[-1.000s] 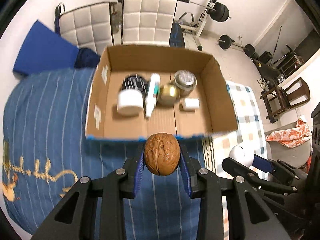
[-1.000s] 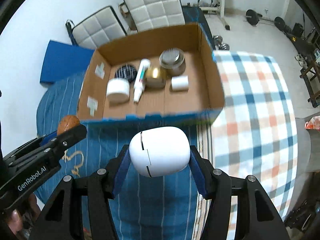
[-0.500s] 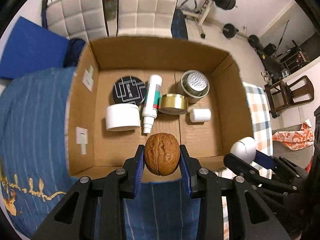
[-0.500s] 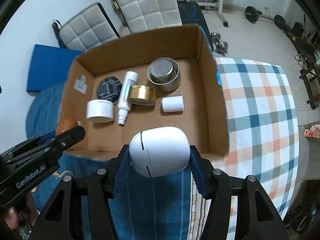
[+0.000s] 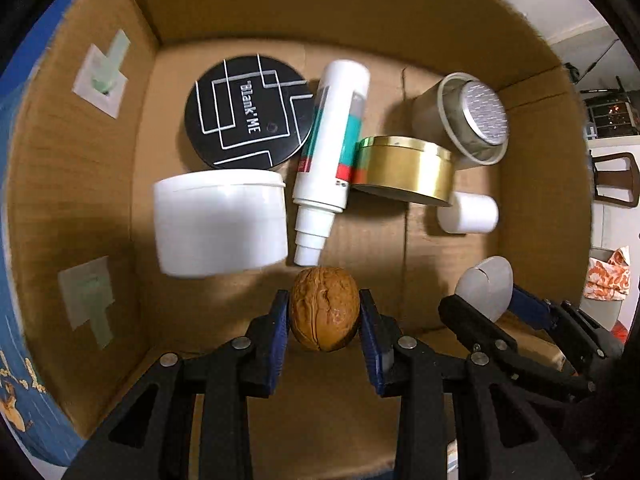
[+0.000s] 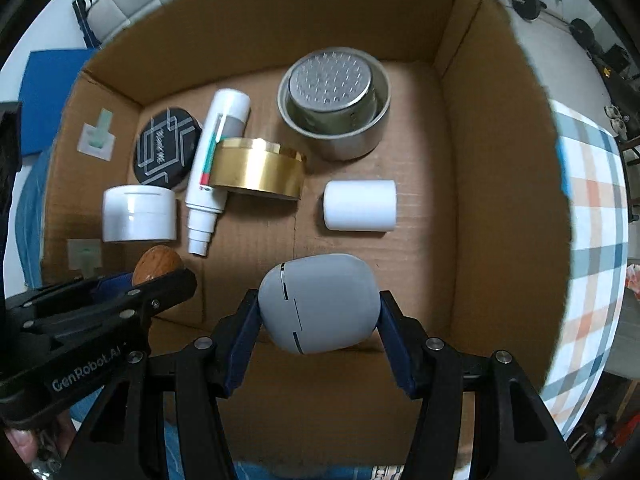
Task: Organize rigid objects
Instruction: 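Carry the walnut and earbud case over the box with both tools, then lower the walnut and earbud case into the box and open both tools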
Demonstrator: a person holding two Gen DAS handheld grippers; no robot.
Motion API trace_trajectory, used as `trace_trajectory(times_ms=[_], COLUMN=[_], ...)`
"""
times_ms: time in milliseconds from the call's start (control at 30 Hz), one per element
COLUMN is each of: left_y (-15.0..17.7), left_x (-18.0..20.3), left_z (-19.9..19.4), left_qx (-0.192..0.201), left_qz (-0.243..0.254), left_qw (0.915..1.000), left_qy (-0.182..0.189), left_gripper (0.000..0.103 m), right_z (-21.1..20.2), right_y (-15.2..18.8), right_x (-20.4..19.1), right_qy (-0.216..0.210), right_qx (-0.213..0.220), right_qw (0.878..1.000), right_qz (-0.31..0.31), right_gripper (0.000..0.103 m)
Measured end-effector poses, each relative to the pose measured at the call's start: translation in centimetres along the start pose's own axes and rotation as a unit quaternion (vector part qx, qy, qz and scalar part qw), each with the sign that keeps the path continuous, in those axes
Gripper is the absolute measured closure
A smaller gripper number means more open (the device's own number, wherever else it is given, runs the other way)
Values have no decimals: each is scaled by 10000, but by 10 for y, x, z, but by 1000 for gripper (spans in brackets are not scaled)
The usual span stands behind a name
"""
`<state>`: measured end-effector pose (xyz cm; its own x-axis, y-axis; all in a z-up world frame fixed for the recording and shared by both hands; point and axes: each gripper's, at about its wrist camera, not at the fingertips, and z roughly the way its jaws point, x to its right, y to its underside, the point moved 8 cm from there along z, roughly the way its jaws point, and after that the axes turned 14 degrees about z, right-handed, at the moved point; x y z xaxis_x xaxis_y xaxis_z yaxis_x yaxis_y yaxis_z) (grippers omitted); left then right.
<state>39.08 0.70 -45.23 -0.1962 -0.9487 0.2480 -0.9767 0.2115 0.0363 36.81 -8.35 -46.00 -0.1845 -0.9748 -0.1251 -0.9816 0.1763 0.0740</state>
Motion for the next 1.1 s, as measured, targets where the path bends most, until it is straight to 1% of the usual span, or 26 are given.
trace_trajectory(times_ms=[167, 333, 400, 500, 633, 700, 800, 900, 1033, 1100], left_y=[-4, -2, -4, -6, -9, -11, -12, -12, -12, -13], left_x=[-4, -7, -8, -10, -16, -20, -22, -23, -21, -20], left_z=[15, 29, 34, 35, 36, 35, 33, 24, 8, -2], left_qx=[-241, -496, -526, -556, -632, -641, -599, -563, -487, -392], left_qz=[-10, -113, -194, -251, -312, -328, -394, -361, -289, -288], left_qw=[9997, 9986, 9982, 9979, 9974, 9974, 9974, 9978, 9982, 9986], left_qy=[-4, 129, 196, 198, 149, 89, 58, -35, -171, -214], left_gripper=[73, 72, 72, 71, 64, 58, 54, 51, 49, 45], right_z=[17, 31, 35, 42, 47, 47, 47, 48, 38, 32], right_y=[-2, -6, -6, -7, -8, -8, -6, -13, -12, -13], right_x=[1, 4, 5, 8, 16, 19, 23, 26, 24, 24], right_qy=[160, 224, 263, 274, 297, 302, 278, 334, 398, 406], right_qx=[-205, -455, -524, -645, -735, -752, -777, -757, -660, -591], right_qw=[9996, 9987, 9982, 9975, 9968, 9967, 9965, 9965, 9970, 9974], right_qz=[-92, -67, -94, -12, 91, 112, 145, 134, 51, 18], right_gripper=[43, 43, 43, 42, 42, 42, 42, 41, 40, 40])
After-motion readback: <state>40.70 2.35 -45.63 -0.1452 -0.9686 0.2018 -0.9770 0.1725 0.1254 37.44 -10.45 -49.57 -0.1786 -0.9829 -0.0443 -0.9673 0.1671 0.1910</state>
